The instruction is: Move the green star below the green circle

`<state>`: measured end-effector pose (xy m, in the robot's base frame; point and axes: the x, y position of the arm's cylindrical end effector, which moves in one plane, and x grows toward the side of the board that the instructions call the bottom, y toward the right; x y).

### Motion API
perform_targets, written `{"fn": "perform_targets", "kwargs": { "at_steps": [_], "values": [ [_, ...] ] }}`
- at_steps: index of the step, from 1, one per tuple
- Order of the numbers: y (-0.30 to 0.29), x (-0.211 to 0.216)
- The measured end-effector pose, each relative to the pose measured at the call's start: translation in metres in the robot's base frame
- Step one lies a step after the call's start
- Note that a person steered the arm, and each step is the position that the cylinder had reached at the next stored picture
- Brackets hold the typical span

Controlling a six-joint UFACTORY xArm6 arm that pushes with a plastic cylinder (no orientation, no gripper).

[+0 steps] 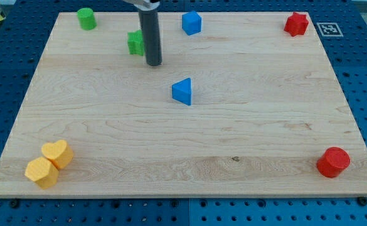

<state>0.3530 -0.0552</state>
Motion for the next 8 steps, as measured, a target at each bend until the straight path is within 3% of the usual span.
{"fn": "perform_targets", "kwargs": {
  "at_steps": [1,3,4,5,6,8],
  "values": [
    [-0.025,-0.031],
    [-0.087,-0.040],
    [-0.028,-0.034],
    [-0.010,-0.045],
    [-0.079,-0.060],
    [-0.110,-0.054]
  ]
}}
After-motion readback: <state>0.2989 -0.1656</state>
